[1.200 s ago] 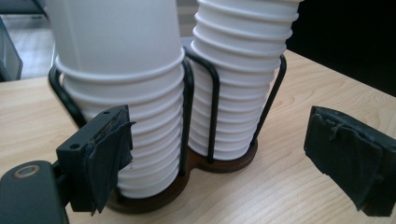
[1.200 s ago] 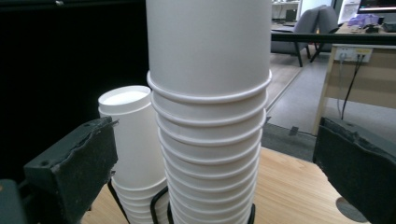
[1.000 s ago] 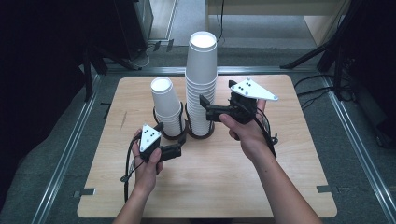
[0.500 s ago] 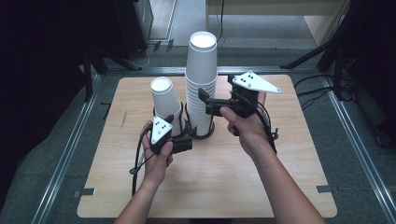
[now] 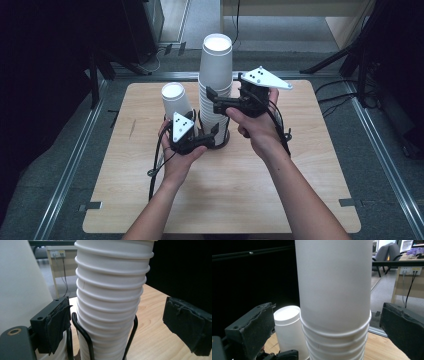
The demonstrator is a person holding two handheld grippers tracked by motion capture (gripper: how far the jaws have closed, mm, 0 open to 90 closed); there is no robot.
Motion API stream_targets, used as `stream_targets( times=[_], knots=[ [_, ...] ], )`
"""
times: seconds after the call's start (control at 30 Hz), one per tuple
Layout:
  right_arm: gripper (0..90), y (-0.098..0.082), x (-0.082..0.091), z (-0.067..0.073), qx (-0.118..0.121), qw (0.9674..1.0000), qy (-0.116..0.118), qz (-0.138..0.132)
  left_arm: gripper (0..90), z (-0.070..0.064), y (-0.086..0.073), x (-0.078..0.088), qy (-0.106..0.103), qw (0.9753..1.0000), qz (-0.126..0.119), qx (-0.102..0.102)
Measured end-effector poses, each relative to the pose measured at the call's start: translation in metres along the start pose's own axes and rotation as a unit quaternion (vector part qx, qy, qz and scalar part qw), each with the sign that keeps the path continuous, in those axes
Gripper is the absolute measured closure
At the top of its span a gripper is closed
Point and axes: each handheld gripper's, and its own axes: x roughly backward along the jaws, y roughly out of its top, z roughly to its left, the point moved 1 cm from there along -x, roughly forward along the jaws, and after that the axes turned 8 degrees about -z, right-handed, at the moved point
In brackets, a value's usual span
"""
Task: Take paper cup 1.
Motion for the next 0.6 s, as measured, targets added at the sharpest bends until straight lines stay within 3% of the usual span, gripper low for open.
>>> stream_targets(
  times=[0.33, 0.47, 0.6],
  knots=[
    [0.0, 0.001, -0.019, 0.001, 0.009, 0.9998, -0.016, 0.005, 7.9, -0.003, 0.003, -0.015, 0.011, 0.9998, -0.01, 0.013],
    [0.0, -0.001, -0.027, -0.001, 0.012, 0.9996, -0.023, 0.012, 7.8, -0.007, 0.006, -0.023, 0.019, 0.9998, -0.01, -0.005],
    [0.0, -0.002, -0.03, -0.002, 0.011, 0.9995, -0.029, 0.007, 7.8, -0.009, 0.008, -0.027, 0.022, 0.9996, -0.015, -0.005]
  ],
)
